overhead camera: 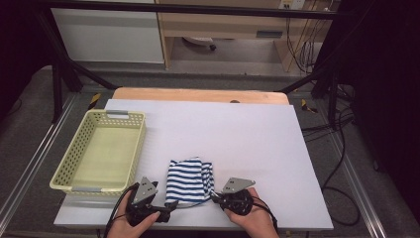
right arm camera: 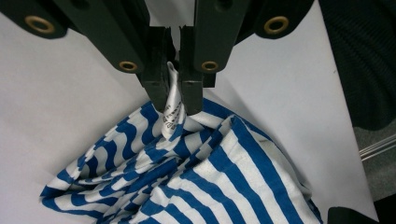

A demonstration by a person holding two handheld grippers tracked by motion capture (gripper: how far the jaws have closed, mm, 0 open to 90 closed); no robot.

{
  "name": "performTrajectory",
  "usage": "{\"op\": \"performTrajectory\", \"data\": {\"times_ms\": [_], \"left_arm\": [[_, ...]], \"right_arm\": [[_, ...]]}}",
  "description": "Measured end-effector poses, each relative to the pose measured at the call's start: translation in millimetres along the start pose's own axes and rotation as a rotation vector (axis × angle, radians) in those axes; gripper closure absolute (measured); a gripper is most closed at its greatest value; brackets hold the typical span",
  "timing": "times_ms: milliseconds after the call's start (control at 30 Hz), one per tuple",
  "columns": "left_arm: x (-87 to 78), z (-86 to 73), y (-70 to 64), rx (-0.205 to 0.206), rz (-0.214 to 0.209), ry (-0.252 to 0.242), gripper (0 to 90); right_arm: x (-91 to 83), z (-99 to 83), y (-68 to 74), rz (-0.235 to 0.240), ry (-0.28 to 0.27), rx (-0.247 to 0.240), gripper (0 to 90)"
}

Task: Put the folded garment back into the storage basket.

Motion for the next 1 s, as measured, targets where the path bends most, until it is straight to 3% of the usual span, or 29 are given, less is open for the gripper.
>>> {"op": "performTrajectory", "data": {"times_ms": [333, 567, 633, 700, 867, 1000], "left_arm": [[0.9, 0.2, -1.5, 0.001, -0.008, 0.0, 6.4], [-0.3, 7.5, -6.9, 0.007, -0.037, -0.03, 6.3], [-2.0, 16.2, -9.4, -0.004, -0.058, -0.071, 6.4], [-1.3, 20.9, -7.6, 0.004, -0.055, -0.08, 6.4], [3.4, 29.5, -4.5, -0.005, -0.048, -0.073, 6.7], [12.1, 41.7, -6.7, 0.013, -0.046, -0.07, 6.7]], "right_arm": [[-21.2, -14.7, 1.6, -0.008, 0.025, 0.041, 85.8], [-19.6, -19.7, -0.4, -0.016, 0.049, 0.048, 85.6], [-19.5, -19.6, -0.7, -0.012, 0.045, 0.053, 85.7], [-20.0, -20.3, -0.5, -0.013, 0.05, 0.047, 85.8], [-22.3, -22.3, 1.7, -0.017, 0.058, 0.051, 85.8], [-25.1, -24.4, 1.7, -0.017, 0.058, 0.059, 85.8]]}}
Point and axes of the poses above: each handheld gripper's, and its own axes: x roughly forward along the jaws, z roughly out of its top, y roughly to its left, the point moved 10 cm from there along x, roughly forward along the jaws, and after that the axes turned 7 degrees about z, right-handed, at the moved point
